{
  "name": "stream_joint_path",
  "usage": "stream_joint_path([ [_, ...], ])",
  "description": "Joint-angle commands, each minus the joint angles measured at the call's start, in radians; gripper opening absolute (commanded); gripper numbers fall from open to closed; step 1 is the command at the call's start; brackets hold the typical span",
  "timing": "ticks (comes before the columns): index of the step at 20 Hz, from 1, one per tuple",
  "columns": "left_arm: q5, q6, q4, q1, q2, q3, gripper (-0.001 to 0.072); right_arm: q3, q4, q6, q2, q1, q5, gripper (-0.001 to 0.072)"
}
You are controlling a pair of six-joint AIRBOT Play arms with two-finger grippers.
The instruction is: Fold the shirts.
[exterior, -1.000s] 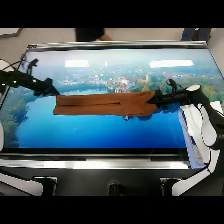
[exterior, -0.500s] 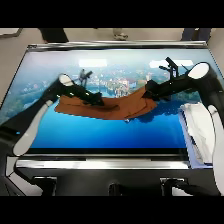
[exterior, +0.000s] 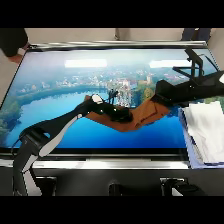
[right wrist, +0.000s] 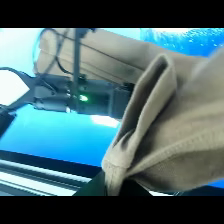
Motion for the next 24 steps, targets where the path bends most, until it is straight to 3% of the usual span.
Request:
stream_joint_path([
  [1, 0.070, 0.040, -0.077, -0.005, 0.006, 0.000, 0.0032, 0.001, -0.012, -0.002, -0.014, 0.003, -0.025, 0.0035],
  [3, 0.053, 0.037, 0.072, 0.076, 0.082, 0.000, 0.0032, 0.001, 0.055, -0.033, -0.068, 0.003, -0.089, 0.0034],
  [7, -0.001, 0.000, 0.400, 0.317, 0.329, 0.000, 0.0032, 0.015, 0.358, -0.154, -0.242, 0.050, -0.262, 0.0034],
  [13, -0.058, 0.005, 0.443, 0.639, 0.634, 0.000, 0.0034, 0.060, 0.527, -0.182, -0.571, 0.243, -0.455, 0.0035],
  [18, -0.127, 0.035, 0.443, 0.698, 0.751, -0.001, 0.0034, 0.060, 0.679, -0.188, -0.757, 0.342, -0.603, 0.0038],
  [19, -0.137, 0.036, 0.443, 0.690, 0.755, -0.001, 0.0035, 0.060, 0.715, -0.189, -0.774, 0.354, -0.635, 0.0206],
  [20, -0.140, 0.040, 0.444, 0.680, 0.755, -0.001, 0.0035, 0.060, 0.778, -0.204, -0.782, 0.361, -0.684, 0.0711],
  [22, -0.140, 0.042, 0.444, 0.664, 0.754, -0.011, 0.0034, 0.060, 0.921, -0.364, -0.766, 0.352, -0.731, 0.0698],
  [24, -0.141, 0.042, 0.448, 0.662, 0.754, -0.029, 0.0034, 0.060, 0.910, -0.419, -0.719, 0.306, -0.681, 0.0696],
])
